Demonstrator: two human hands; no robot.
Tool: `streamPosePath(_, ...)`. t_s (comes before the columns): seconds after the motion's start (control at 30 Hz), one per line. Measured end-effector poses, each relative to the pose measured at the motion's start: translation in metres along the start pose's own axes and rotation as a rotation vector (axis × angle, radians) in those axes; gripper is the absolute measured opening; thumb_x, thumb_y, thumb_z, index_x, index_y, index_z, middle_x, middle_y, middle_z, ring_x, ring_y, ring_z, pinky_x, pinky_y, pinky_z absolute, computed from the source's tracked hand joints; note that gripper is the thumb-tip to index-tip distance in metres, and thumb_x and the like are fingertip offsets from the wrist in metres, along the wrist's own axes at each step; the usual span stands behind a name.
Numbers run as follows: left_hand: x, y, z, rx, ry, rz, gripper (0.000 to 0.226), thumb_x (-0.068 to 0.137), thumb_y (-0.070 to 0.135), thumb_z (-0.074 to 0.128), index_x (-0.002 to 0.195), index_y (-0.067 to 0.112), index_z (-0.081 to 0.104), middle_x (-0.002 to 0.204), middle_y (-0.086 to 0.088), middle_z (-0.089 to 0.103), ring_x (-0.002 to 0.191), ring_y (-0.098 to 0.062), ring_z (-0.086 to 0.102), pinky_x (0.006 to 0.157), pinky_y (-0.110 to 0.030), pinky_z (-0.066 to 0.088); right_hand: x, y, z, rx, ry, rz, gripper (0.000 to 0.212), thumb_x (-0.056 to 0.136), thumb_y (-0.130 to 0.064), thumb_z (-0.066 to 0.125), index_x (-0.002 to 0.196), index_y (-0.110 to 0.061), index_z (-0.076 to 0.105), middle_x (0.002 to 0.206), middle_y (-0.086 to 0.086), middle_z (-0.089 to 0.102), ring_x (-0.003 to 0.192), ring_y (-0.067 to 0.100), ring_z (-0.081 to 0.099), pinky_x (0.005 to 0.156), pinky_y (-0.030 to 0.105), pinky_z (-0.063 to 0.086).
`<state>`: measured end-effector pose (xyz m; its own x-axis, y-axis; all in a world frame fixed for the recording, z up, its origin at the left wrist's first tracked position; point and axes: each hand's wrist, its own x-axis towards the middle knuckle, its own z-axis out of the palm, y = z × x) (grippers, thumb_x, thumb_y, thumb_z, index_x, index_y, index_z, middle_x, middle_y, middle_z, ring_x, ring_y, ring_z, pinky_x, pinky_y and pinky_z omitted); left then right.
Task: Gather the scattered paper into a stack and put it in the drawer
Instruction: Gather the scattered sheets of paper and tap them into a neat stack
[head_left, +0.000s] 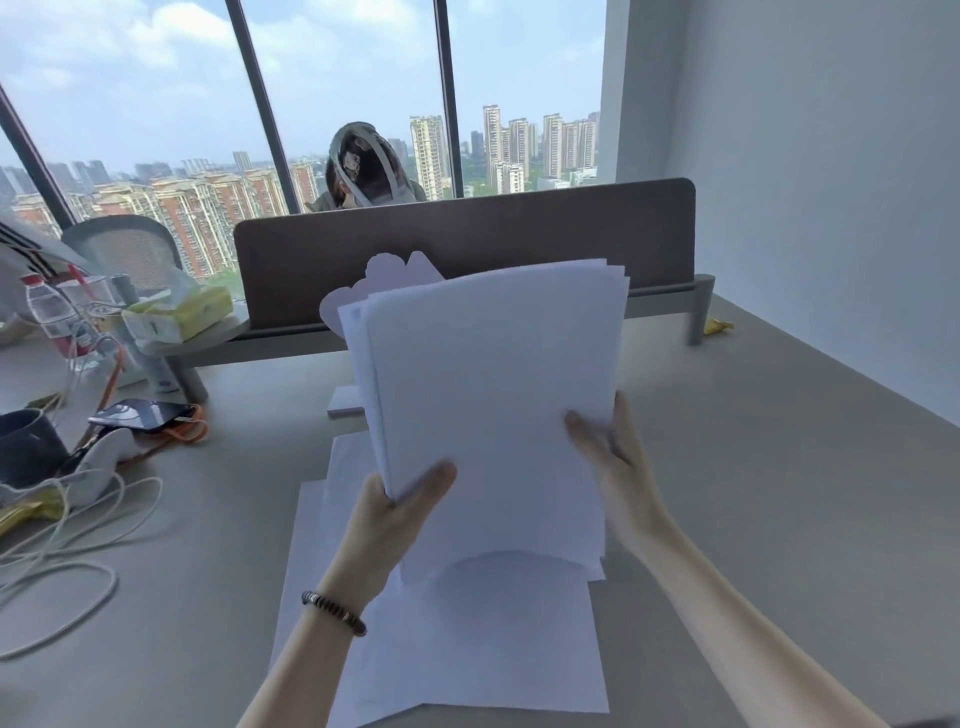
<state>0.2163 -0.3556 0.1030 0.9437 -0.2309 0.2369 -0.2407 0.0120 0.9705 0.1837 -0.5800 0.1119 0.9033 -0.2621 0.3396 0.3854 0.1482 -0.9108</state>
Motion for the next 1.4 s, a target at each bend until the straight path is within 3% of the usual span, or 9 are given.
streamPosePath(0.17,-0.008,-0.018,0.003,0.015,0.115,-0.114,0.004,0.081,0.042,0.077,0.078,0.039,0.076,0.083,0.012,0.071,0.079,-0.013,0.062,0.076,-0.033,0.049,-0.014,0.018,0.0,-0.047,-0.091,0.043,0.04,0.105,-0.012,0.043,0.145,-0.02,0.044,0.135,-0.003,0.065,0.126,0.016,0.061,0.104,0.038,0.051)
streamPosePath(0.23,-0.002,-0.018,-0.003,0.026,0.133,-0.154,0.025,0.074,0.055,0.078,0.074,0.031,0.07,0.084,0.003,0.064,0.078,-0.017,0.057,0.074,-0.036,0.045,-0.01,0.017,-0.001,-0.1,-0.133,0.053,0.036,0.108,-0.022,0.04,0.143,-0.023,0.047,0.134,-0.006,0.065,0.127,0.013,0.06,0.104,0.035,0.049)
streamPosePath(0.3,0.006,-0.014,-0.014,-0.007,0.145,-0.175,0.017,0.085,0.038,0.075,0.087,0.022,0.075,0.088,0.005,0.075,0.082,-0.018,0.07,0.074,-0.03,0.054,-0.005,0.015,-0.001,-0.215,-0.151,0.1,0.039,0.107,-0.044,0.034,0.132,-0.026,0.057,0.126,-0.012,0.067,0.121,0.009,0.061,0.102,0.035,0.047)
streamPosePath(0.4,0.01,-0.009,-0.039,-0.072,0.187,-0.23,0.012,0.091,0.018,0.069,0.101,0.014,0.075,0.091,0.008,0.079,0.09,-0.01,0.072,0.078,-0.023,0.053,0.004,0.024,-0.01,-0.701,-0.046,0.203,0.055,0.098,-0.061,0.027,0.105,-0.015,0.058,0.101,-0.003,0.062,0.104,0.023,0.06,0.088,0.039,0.043)
streamPosePath(0.57,0.0,-0.018,-0.09,-0.034,0.331,-0.38,0.004,0.091,0.016,0.069,0.09,0.014,0.072,0.085,0.001,0.077,0.085,-0.017,0.067,0.083,-0.033,0.051,-0.001,0.044,-0.013,-1.446,-0.131,0.458,0.074,0.092,-0.074,0.025,0.142,-0.022,0.038,0.136,0.014,0.052,0.131,0.035,0.044,0.102,0.046,0.034)
streamPosePath(0.67,-0.011,-0.027,-0.112,-0.01,0.397,-0.462,0.009,0.09,0.015,0.071,0.095,0.007,0.072,0.097,-0.016,0.073,0.089,-0.032,0.069,0.09,-0.05,0.055,-0.009,0.056,-0.004,-1.509,-0.182,0.405,0.082,0.087,-0.078,0.034,0.146,-0.022,0.031,0.142,0.015,0.047,0.134,0.037,0.039,0.104,0.047,0.032)
streamPosePath(0.87,-0.016,-0.037,-0.121,0.038,0.42,-0.483,0.005,0.091,0.011,0.07,0.092,0.007,0.069,0.078,-0.006,0.073,0.073,-0.023,0.067,0.066,-0.03,0.052,-0.004,0.061,0.012,-1.44,-0.303,0.369,0.096,0.078,-0.073,0.057,0.154,-0.024,0.023,0.154,0.004,0.036,0.141,0.035,0.029,0.111,0.046,0.025)
streamPosePath(1.03,-0.007,-0.036,-0.107,-0.002,0.364,-0.534,0.008,0.09,0.012,0.071,0.096,0.006,0.07,0.089,-0.015,0.074,0.081,-0.032,0.069,0.083,-0.048,0.056,0.003,0.062,0.017,-1.359,-0.354,0.341,0.095,0.081,-0.062,0.063,0.156,-0.023,0.021,0.157,0.0,0.035,0.142,0.034,0.026,0.112,0.043,0.026)
streamPosePath(1.4,-0.002,-0.038,-0.102,0.03,0.345,-0.565,0.01,0.087,0.01,0.074,0.095,0.004,0.07,0.087,-0.017,0.073,0.075,-0.031,0.069,0.071,-0.04,0.057,-0.012,0.058,0.015,-1.56,-0.19,0.32,0.069,0.086,-0.064,0.057,0.136,-0.018,0.043,0.128,0.013,0.052,0.123,0.035,0.047,0.093,0.039,0.042)
